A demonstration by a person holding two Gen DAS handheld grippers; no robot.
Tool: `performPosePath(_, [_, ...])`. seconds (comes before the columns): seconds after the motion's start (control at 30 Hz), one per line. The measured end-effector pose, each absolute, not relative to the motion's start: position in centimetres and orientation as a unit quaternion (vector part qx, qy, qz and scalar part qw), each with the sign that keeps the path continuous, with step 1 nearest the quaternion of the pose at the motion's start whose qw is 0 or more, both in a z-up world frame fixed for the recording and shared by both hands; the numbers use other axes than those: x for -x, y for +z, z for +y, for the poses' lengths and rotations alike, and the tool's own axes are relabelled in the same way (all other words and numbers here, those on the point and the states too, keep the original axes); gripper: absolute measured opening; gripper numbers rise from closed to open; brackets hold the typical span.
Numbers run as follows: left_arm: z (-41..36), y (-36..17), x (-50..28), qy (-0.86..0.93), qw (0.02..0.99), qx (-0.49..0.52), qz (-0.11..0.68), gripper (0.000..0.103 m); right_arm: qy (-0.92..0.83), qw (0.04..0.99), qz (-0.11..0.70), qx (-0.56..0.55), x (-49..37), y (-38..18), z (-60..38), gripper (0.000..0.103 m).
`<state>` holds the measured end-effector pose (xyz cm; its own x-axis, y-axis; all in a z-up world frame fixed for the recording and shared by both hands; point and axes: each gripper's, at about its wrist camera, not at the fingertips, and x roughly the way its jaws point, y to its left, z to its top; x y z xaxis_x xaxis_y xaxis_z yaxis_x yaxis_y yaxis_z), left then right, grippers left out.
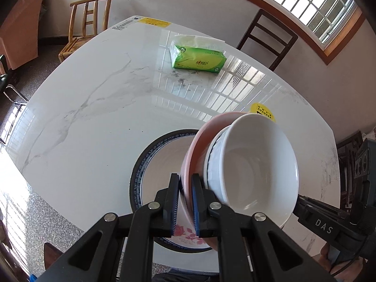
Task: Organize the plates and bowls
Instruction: 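Carry the bowl stack over the plate stack and lower it onto the flower plate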
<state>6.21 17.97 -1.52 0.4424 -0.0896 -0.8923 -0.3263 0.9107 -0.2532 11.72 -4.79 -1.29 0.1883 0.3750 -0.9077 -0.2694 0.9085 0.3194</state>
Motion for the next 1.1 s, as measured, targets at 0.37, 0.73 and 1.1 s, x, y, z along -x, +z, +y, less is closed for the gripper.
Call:
performPosePath(0.37, [19.7, -3.0, -5.9, 0.073, 0.815, 0.202, 0.537, 0.008, 0.218, 0.752, 0.621, -0.031, -11.5, -3.1, -1.5, 0.013])
performPosePath(0.73, [20.7, -4.2, -5.9, 0.061, 0.812, 0.216, 0.539, 0.007, 0.209, 0.757, 0.619, -0.024, -11.4, -3.3, -0.8, 0.014])
performPosePath(1.1, [20.4, -4.1, -5.9, 0.071, 0.824, 0.191, 0.528, 0.012, 0.203, 0.773, 0.601, -0.007, -10.9, -3.0, -0.4, 0.016])
